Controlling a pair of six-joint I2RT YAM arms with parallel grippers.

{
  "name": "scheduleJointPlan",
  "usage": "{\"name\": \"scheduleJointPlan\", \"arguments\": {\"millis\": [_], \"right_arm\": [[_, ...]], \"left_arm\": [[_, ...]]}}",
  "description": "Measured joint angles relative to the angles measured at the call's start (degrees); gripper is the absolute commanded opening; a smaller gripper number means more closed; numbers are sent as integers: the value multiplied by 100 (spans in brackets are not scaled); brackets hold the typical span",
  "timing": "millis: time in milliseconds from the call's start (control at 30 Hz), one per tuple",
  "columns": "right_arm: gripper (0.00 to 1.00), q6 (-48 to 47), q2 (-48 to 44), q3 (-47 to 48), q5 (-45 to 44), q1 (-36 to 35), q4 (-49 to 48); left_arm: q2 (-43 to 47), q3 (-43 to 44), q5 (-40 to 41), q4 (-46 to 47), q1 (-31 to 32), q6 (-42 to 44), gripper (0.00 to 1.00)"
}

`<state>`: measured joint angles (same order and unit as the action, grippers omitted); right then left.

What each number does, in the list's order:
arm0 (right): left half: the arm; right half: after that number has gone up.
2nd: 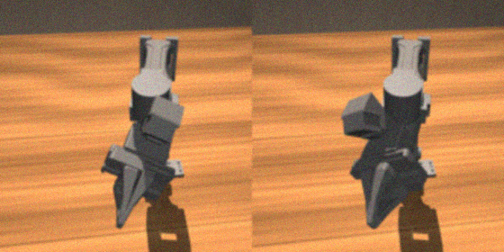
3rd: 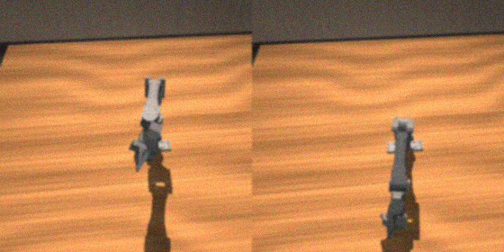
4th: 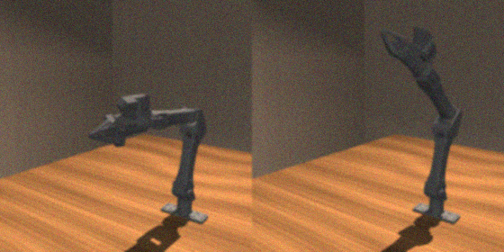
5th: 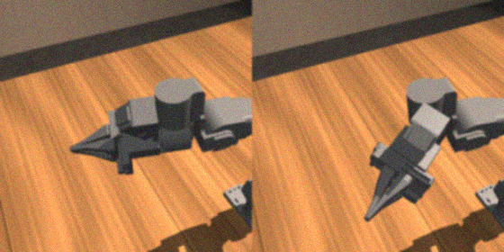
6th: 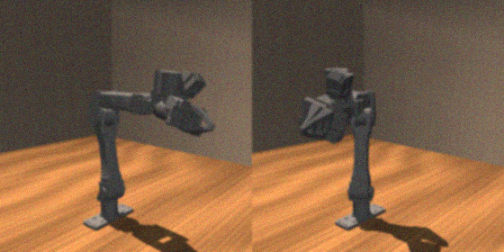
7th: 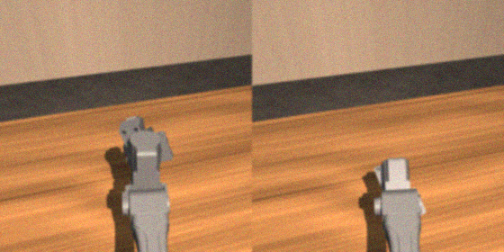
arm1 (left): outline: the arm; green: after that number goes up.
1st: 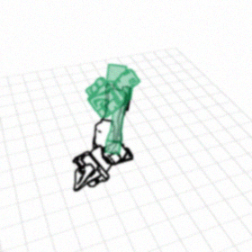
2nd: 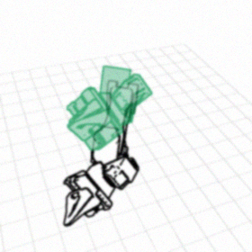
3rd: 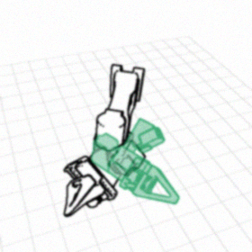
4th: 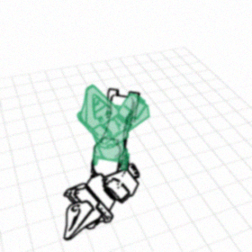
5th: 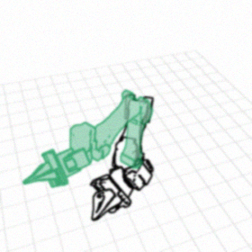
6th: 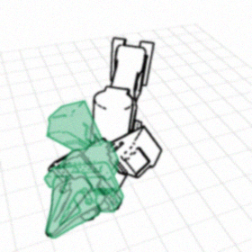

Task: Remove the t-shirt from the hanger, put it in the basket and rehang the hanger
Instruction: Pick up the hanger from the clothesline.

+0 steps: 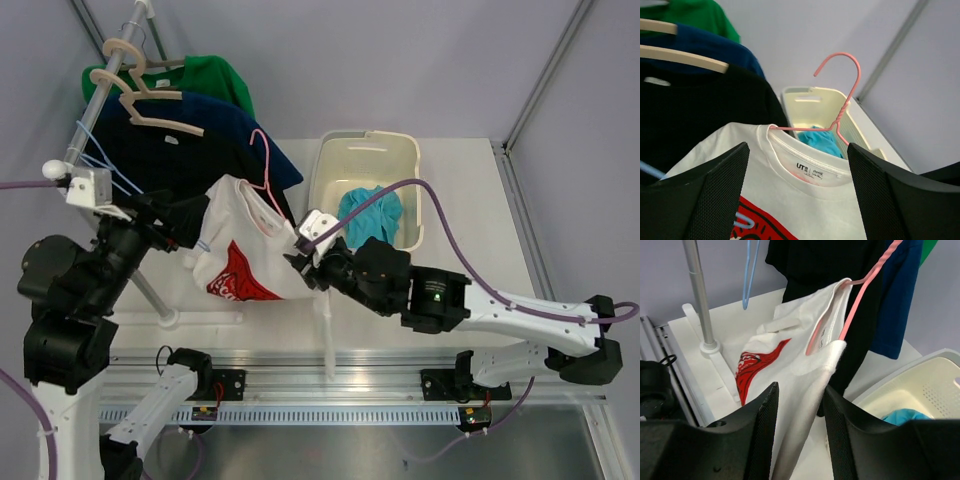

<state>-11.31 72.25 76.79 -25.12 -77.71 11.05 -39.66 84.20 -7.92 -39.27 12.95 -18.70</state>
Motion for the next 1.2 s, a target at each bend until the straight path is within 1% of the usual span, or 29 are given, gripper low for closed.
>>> {"name": "scheduleJointPlan", "arguments": {"millis": [167, 367, 500, 567, 600, 700, 833, 967, 1033, 1067, 1100, 1133, 1167, 1200], "right_arm": [[0, 61, -682, -592, 219, 2, -52], [0, 109, -841, -868, 326, 2, -44], [0, 153, -844, -870, 389, 2, -48], [0, 173, -844, -870, 426, 2, -48], [0, 188, -844, -870, 446, 2, -48], [0, 208, -844, -874, 485, 2, -55], [0, 212, -841, -944, 481, 2, -101], [0, 225, -844, -981, 481, 2, -105], [0, 229, -852, -1021, 481, 2, -149], [0, 229, -866, -1054, 481, 2, -166], [0, 229, -885, -1088, 479, 2, -177], [0, 229, -903, -1117, 479, 2, -179], [0, 229, -922, -1143, 479, 2, -177], [0, 232, -940, -1158, 481, 2, -175]], "left_arm": [[-551, -212, -1176, 352, 4, 26, 80], [-1012, -431, -2037, 944, 39, 26, 80], [-1235, -431, -2347, 1285, 127, 46, 77], [-1318, -431, -2446, 1401, 201, 74, 69], [-1364, -435, -2485, 1440, 251, 98, 67], [-1475, -492, -2553, 1582, 448, 208, 66], [-1650, -608, -2531, 1624, 964, 411, 64], [-1845, -706, -2308, 1624, 1399, 616, 55], [-1884, -756, -2162, 1624, 1488, 675, 52], [-1886, -787, -2098, 1626, 1510, 697, 49], [-1886, -804, -2026, 1615, 1519, 721, 33], [-1888, -820, -1967, 1622, 1523, 721, 26], [-1886, -828, -1893, 1626, 1523, 774, 21], [-1886, -839, -1825, 1633, 1523, 807, 20]]}}
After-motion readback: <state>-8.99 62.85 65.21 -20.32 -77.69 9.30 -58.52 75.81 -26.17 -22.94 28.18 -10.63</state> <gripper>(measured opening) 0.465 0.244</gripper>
